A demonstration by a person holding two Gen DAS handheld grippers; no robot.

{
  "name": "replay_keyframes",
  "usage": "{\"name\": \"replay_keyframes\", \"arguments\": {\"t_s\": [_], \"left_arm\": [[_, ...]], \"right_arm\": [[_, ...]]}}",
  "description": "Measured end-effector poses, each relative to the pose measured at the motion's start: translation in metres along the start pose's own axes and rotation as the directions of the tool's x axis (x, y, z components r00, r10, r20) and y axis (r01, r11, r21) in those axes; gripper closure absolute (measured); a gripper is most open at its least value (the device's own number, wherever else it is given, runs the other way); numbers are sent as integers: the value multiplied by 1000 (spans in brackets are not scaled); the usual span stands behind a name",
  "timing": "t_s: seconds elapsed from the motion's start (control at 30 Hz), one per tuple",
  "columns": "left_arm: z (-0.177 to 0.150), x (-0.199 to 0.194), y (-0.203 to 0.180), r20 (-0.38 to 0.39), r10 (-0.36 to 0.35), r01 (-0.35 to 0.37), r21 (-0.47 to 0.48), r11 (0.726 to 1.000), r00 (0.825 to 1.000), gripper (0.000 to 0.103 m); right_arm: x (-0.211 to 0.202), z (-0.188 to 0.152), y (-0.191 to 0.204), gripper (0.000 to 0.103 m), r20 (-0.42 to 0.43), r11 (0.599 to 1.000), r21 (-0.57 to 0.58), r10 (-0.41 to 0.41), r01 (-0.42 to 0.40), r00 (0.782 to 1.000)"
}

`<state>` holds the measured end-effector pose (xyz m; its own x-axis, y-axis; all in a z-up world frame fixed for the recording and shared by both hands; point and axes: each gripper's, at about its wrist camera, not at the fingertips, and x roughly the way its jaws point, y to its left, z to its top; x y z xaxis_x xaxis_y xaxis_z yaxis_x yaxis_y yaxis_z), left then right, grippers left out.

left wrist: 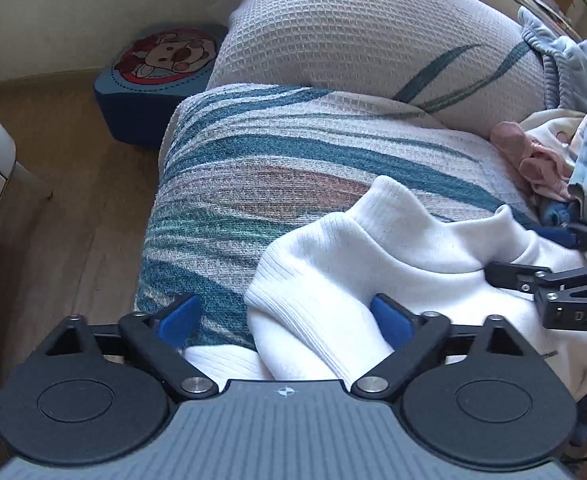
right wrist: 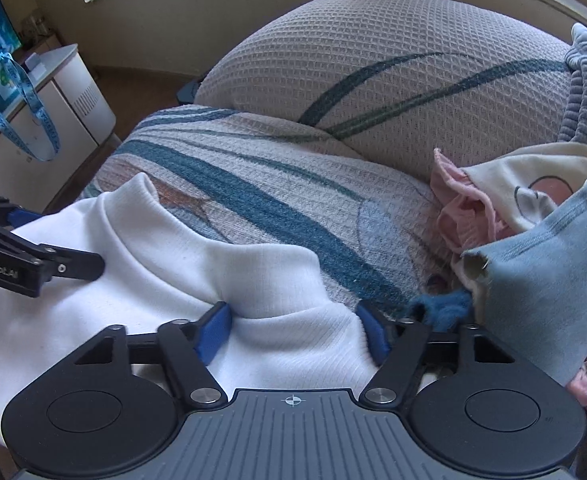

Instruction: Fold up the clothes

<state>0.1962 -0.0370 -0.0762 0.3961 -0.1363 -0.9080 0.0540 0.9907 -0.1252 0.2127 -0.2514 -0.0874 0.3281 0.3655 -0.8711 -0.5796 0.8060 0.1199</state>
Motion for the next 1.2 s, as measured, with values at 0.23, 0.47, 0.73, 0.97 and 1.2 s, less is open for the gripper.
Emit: {"name": "replay_keyframes", "arguments": {"t_s": [0.23, 0.47, 0.73, 0.97, 1.2], "left_arm": [[2, -25, -5, 22, -49, 50, -35, 998, 999, 69], [37, -56, -3, 117, -52, 53, -3, 999, 992, 74], [135, -113, 14, 306, 47, -49, 1, 999, 951, 65], [110, -88, 6, 250, 135, -166, 107, 980, 959, 16], [52, -55, 10, 60, 84, -91, 122, 988, 995, 4]], "right_arm": [[-17, -5, 13, 69, 49, 999, -25, -34, 35, 998], [-71, 37, 23, 74, 261, 998, -21, -57, 65, 964], [-105, 128, 40, 74, 503, 993, 22, -115, 120, 857], [-57, 134, 21, 59, 414, 969, 76, -244, 234, 877], [-56, 66, 36, 44, 337, 981, -36, -165, 188, 927]]}}
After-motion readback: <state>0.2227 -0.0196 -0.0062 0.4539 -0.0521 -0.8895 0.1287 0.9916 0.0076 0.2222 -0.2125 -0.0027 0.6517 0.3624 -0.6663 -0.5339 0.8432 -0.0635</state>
